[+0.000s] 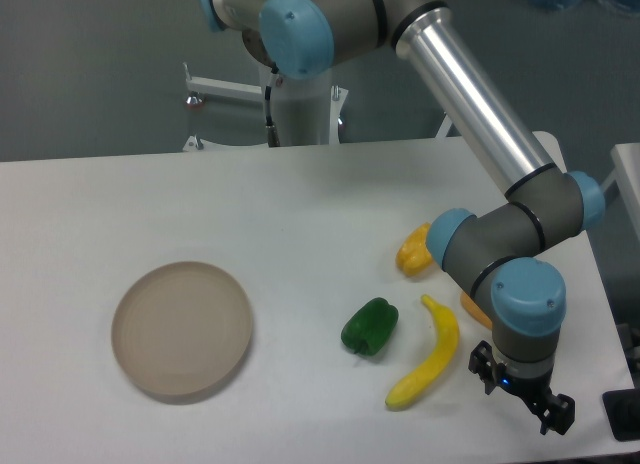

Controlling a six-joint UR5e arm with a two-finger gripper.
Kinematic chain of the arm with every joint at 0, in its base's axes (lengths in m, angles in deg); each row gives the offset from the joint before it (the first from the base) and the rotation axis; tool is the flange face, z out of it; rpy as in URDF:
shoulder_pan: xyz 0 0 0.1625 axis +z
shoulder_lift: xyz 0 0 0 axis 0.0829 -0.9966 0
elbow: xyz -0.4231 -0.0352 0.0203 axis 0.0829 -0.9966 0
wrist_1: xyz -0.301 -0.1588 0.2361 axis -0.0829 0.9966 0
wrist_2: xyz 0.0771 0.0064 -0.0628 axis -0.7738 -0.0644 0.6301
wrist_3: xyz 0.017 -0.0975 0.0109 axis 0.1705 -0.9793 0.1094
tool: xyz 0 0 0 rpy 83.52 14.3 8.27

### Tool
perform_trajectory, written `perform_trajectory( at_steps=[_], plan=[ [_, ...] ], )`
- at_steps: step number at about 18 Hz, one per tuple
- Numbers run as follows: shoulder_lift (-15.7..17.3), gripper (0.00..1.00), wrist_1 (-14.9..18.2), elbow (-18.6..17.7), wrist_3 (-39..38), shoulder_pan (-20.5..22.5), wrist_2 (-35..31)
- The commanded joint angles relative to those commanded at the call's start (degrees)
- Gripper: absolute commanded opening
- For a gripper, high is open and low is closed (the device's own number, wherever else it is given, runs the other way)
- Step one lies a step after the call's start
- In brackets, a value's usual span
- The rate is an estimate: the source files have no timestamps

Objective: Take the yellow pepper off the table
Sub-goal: 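Raise the gripper and move it toward the small yellow pepper, then lower the open gripper over the yellow pepper and close on it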

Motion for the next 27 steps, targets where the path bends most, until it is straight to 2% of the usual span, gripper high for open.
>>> perform_trajectory(
  at_steps=[7,10,12,16,19,22,27],
  plan=[
    [1.14,1.00,0.35,-1.49,-0.35,-0.18,-0.79],
    [3.77,1.00,0.53,-5.00,-0.26,-0.18,-0.79],
    [8.06,1.00,2.10,-10.08,0.09,0.52,-0.79],
    [14.22,1.00,9.12,-15.19,0.09,1.67,-0.35],
    [19.06,1.00,12.21,-20.89,0.79,2.90,-0.35],
    [23.63,1.00,14.58,-26.96,1.06,3.60,-0.17],
    [26.80,1.00,15.47,-33.12,3.59,3.25,-0.52]
  ],
)
